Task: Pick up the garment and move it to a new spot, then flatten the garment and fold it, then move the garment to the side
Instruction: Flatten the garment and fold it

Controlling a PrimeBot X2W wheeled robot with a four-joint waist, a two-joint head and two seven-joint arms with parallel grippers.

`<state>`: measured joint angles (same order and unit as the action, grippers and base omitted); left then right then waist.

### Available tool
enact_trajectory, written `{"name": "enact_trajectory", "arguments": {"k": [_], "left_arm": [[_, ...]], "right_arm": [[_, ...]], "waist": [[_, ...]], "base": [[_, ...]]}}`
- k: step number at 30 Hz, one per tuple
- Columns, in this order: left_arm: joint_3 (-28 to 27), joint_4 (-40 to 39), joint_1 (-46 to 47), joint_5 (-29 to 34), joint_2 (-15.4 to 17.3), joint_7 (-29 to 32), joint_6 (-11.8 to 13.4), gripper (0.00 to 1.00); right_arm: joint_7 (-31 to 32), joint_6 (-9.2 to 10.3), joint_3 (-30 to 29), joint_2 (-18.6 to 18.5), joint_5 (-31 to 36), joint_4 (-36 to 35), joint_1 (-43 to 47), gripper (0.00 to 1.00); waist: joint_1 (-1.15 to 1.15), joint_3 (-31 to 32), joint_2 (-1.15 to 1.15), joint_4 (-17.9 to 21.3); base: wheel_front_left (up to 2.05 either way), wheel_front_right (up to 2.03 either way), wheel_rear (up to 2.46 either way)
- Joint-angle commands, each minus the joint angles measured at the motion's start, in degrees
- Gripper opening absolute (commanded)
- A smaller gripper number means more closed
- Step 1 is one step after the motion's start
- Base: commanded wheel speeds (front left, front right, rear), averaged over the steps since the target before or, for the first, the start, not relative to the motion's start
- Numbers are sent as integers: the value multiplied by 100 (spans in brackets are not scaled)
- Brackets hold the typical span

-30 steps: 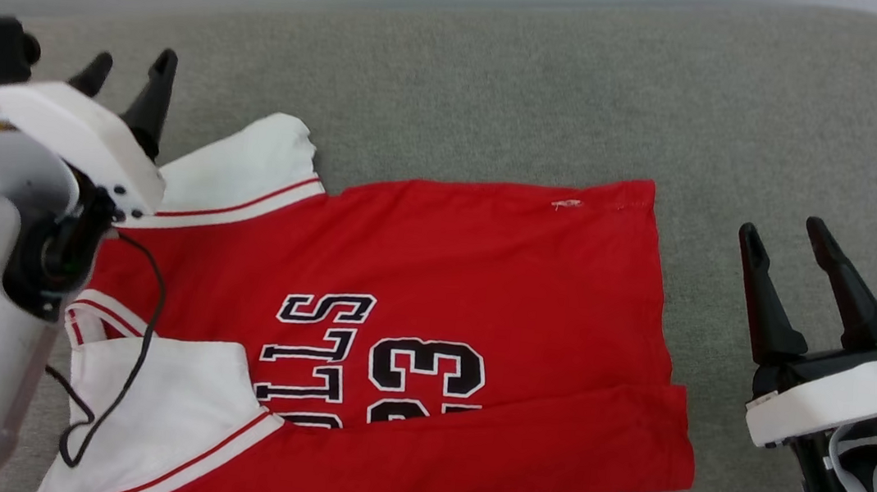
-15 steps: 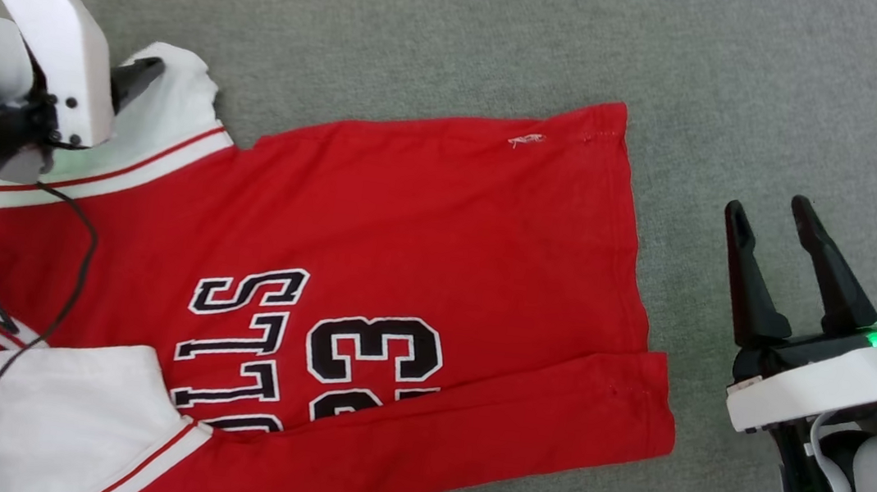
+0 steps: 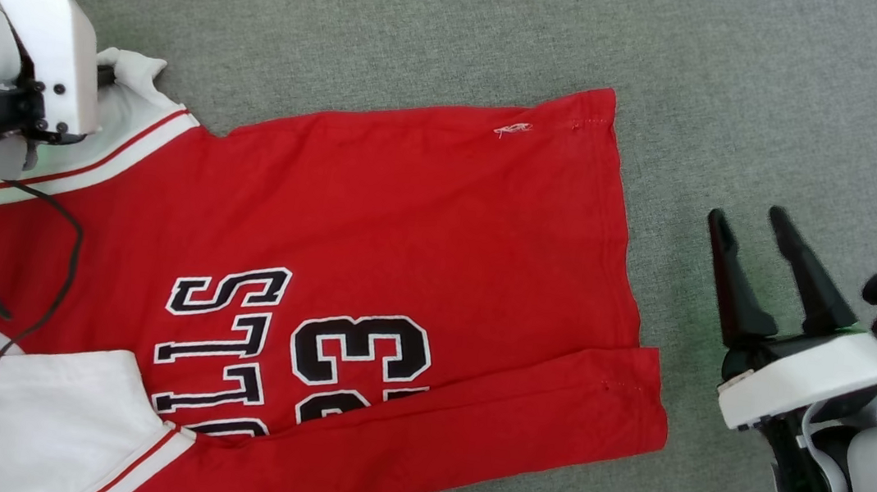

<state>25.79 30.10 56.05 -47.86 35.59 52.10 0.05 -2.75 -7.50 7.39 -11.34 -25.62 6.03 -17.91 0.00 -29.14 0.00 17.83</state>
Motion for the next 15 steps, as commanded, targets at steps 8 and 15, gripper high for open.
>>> {"name": "enact_trajectory", "arguments": {"k": [8,15], "left_arm": [[182,250,-128,296,-285,-583,65,0],[254,-90,306,468,-635,-1221,-86,0]], "right_arm": [[1380,2,254,-408,-871,446,-681,100],[2849,2,372,-834,-1382,1134,-1706,100]], "waist": [[0,205,0,-329],[0,202,0,-864]], "base": [[0,0,0],[0,0,0]]}}
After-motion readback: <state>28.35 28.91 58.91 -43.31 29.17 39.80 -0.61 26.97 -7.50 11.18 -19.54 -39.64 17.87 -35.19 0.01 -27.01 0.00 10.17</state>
